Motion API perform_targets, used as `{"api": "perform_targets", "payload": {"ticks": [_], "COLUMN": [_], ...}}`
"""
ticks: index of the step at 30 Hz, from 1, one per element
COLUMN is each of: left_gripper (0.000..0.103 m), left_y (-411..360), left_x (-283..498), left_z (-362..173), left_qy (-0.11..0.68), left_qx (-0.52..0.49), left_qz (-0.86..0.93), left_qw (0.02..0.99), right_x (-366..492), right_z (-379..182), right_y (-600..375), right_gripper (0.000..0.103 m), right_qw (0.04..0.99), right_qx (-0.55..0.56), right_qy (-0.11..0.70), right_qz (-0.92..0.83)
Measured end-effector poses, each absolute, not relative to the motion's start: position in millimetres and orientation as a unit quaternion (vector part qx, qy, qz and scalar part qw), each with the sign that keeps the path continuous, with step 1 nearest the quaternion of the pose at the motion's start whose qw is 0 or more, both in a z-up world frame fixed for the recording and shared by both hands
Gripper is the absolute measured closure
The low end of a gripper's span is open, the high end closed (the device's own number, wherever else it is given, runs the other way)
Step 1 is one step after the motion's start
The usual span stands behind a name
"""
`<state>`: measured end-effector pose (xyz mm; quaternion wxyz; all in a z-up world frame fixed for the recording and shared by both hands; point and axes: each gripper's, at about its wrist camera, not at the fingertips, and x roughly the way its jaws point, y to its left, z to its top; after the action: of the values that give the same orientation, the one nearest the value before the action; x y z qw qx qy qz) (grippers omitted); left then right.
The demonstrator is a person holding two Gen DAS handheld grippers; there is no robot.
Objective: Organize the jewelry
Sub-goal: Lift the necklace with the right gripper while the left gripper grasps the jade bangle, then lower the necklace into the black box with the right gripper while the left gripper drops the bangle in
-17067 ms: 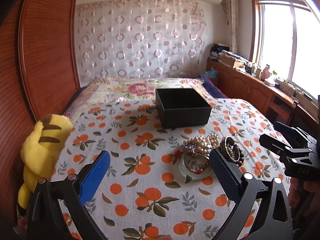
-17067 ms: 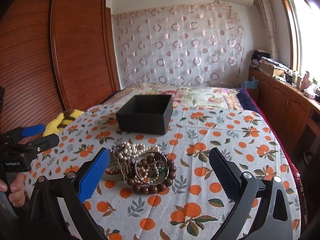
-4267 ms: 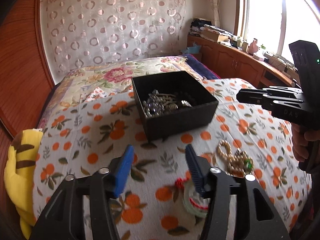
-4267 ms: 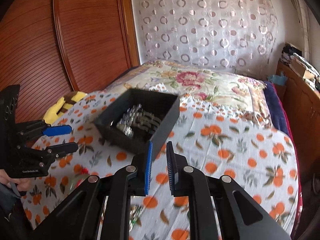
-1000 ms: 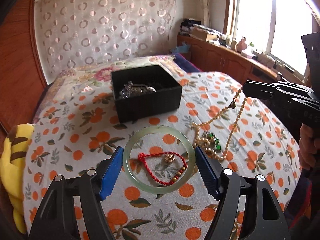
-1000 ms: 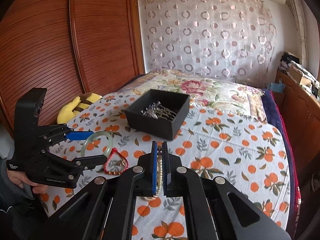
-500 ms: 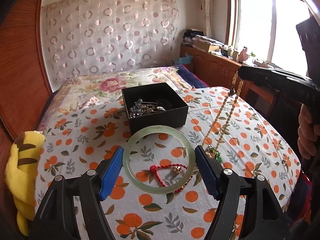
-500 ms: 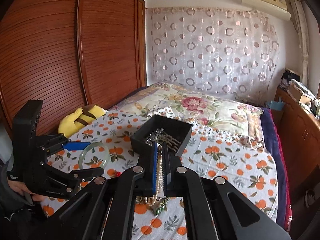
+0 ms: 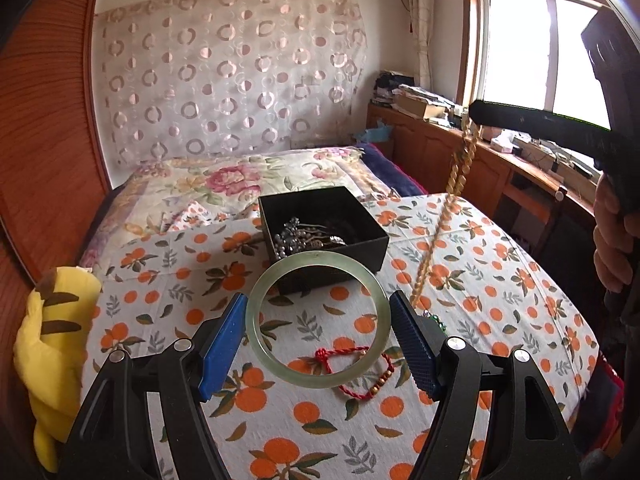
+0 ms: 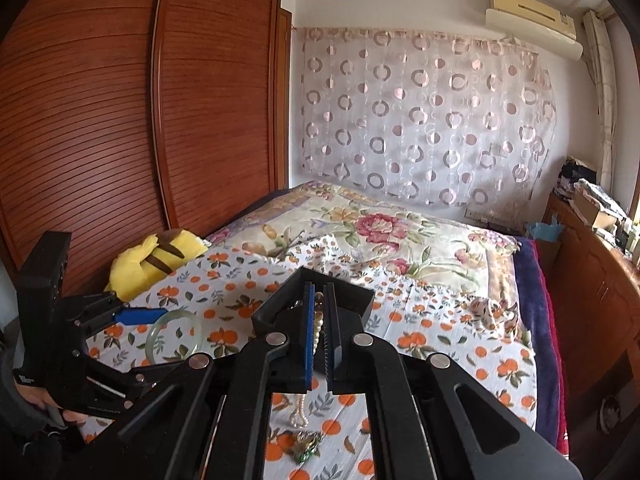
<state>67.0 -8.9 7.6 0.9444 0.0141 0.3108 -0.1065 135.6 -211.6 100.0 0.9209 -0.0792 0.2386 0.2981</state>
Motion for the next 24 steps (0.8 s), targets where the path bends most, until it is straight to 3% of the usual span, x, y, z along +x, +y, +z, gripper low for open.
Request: {"api": "perform_targets", "payload": {"ticks": [24], "left_gripper": [0.034], "left_y": [7.9], "left_x": [139.3], "left_z": [23.5], "left_qy": [0.309], "left_qx": [0.003], "left_qz": [-0.099], "left_qw": [0.946], "right_x": [209.3], "right_z": [152.1], "right_y": [-181.3], "right_gripper": [0.098], "right_qw": [0.918], "right_qx": [-0.092], "right_qy": [0.194], "right_qz": [0.333]}}
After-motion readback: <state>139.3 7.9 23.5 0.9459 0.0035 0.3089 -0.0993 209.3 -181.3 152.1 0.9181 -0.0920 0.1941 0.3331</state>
